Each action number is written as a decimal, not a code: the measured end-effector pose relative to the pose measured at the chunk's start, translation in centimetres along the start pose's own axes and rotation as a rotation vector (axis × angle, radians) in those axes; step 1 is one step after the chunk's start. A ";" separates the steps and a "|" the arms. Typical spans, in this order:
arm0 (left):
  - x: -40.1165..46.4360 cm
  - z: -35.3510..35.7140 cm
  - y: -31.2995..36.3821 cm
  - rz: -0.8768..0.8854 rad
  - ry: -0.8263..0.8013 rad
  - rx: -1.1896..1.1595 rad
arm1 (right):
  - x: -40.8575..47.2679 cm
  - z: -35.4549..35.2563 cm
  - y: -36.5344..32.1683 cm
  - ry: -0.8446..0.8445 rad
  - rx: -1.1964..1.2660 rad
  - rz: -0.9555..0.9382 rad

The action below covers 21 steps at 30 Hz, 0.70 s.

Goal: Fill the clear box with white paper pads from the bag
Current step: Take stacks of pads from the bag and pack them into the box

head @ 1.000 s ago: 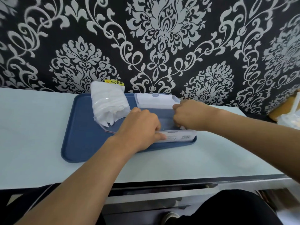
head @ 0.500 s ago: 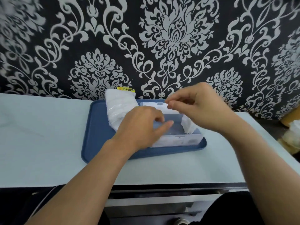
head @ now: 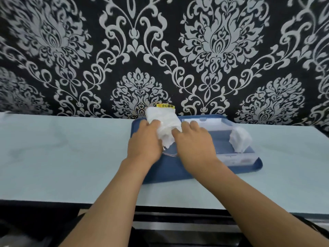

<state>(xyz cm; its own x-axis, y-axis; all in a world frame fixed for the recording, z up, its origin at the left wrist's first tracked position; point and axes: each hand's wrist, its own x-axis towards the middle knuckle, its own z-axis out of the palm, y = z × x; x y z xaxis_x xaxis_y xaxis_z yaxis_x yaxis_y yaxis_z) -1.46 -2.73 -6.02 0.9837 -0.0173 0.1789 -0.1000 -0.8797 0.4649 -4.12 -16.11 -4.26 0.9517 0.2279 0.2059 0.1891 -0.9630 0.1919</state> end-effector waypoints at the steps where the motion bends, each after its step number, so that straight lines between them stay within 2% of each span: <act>1: 0.2 0.1 -0.1 -0.007 0.019 -0.029 | 0.2 0.3 0.3 0.049 -0.046 -0.011; 3: 0.7 0.2 -0.3 -0.006 0.033 -0.077 | 0.7 1.3 1.0 0.080 -0.091 -0.004; 7: 1.4 0.3 -0.7 0.021 0.034 -0.100 | 2.1 3.7 1.6 -0.007 -0.095 0.005; 11: 1.7 0.3 -0.8 0.026 0.040 -0.094 | 3.3 3.2 1.8 0.111 0.003 -0.023; 14: 1.8 0.5 -0.7 0.018 0.067 -0.108 | 3.7 3.6 2.1 0.116 0.040 -0.075; 21: 2.1 0.7 -1.1 0.028 0.104 -0.079 | 3.7 4.0 1.6 0.149 0.057 -0.050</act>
<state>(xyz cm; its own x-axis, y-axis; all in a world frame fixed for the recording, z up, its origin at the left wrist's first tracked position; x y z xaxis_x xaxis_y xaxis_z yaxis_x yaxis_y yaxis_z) 0.84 -2.15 -6.80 0.9601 0.0114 0.2795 -0.1427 -0.8394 0.5244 0.71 -17.38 -7.00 0.8951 0.2902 0.3384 0.2525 -0.9556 0.1517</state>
